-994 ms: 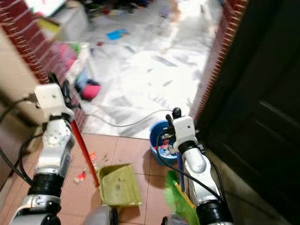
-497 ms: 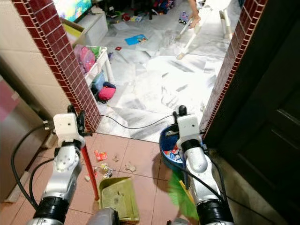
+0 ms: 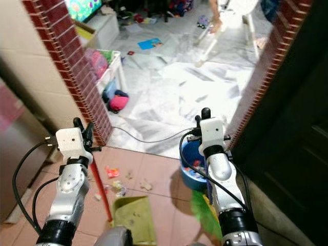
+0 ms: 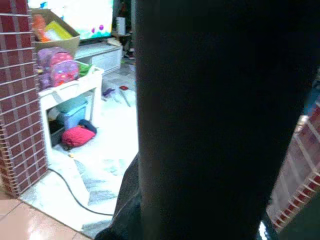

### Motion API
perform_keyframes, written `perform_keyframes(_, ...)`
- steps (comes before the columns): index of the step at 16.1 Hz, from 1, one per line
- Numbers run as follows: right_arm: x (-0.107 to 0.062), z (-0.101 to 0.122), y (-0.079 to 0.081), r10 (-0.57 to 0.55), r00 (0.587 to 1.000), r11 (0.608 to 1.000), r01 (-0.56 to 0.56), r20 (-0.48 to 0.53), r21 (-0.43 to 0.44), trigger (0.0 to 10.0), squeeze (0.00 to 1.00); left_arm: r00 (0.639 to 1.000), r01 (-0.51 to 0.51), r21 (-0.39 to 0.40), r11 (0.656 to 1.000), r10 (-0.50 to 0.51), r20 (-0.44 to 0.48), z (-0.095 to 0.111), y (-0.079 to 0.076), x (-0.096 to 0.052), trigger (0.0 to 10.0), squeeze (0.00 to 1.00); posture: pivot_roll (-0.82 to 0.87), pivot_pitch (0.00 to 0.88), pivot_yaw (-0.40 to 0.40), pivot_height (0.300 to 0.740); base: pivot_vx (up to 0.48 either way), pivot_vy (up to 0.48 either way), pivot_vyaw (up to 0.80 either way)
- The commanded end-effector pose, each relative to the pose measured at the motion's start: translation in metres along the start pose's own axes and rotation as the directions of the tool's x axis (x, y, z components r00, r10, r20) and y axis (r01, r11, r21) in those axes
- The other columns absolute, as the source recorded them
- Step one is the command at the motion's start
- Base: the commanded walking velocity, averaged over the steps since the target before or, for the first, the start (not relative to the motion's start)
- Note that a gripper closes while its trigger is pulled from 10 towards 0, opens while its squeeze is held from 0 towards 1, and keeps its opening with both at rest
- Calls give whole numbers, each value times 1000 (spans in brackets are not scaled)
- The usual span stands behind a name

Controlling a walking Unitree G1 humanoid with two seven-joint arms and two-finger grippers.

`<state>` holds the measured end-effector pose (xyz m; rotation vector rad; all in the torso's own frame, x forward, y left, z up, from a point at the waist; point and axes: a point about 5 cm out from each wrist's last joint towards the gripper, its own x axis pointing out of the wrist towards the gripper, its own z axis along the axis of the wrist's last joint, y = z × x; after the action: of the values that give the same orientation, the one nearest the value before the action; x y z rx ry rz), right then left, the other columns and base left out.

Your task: Sweep floor

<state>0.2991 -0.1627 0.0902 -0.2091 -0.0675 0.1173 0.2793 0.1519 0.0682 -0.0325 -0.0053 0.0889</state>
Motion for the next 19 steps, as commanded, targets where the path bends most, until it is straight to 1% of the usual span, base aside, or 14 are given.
perform_keyframes(1,5,15,5,11,997,1000,-12,81,17,10000,0,991,55,-47,997,-60,-116,-22,-11,-11,10000,0,-57,0,27,740,0,480,0)
perform_keyframes(3,4,15,4,5,997,1000,-6,83,12,10000,0,990,82,-54,995,-87,-115,-21,-18,-10,10000,0,-74,0,37,740,0,480,0)
perform_keyframes(4,4,15,3,-3,997,1000,3,83,-1,10000,0,984,130,-81,988,-139,-111,-18,-28,-8,10000,0,-93,0,47,740,0,480,0)
perform_keyframes(5,3,15,3,-11,997,1000,12,81,-9,10000,0,981,163,-75,984,-170,-97,-14,-34,-5,10000,0,-95,0,48,740,0,480,0)
perform_keyframes(6,3,14,2,-17,997,1000,19,76,-22,10000,0,977,186,-87,979,-194,-93,-12,-36,-4,10000,0,-95,0,48,740,0,480,0)
perform_keyframes(9,5,13,1,-20,997,999,22,71,-23,10000,0,973,201,-92,975,-210,-92,-11,-34,-6,10000,0,-89,0,45,740,0,480,0)
perform_keyframes(14,9,13,2,-23,998,999,25,66,-26,10000,0,975,194,-80,978,-201,-94,-11,-29,-5,10000,0,-83,0,41,740,0,480,0)
perform_keyframes(19,6,10,3,-21,998,999,23,57,-24,10000,0,972,204,-71,976,-211,-101,-11,-29,-6,10000,0,-86,0,43,740,0,480,0)
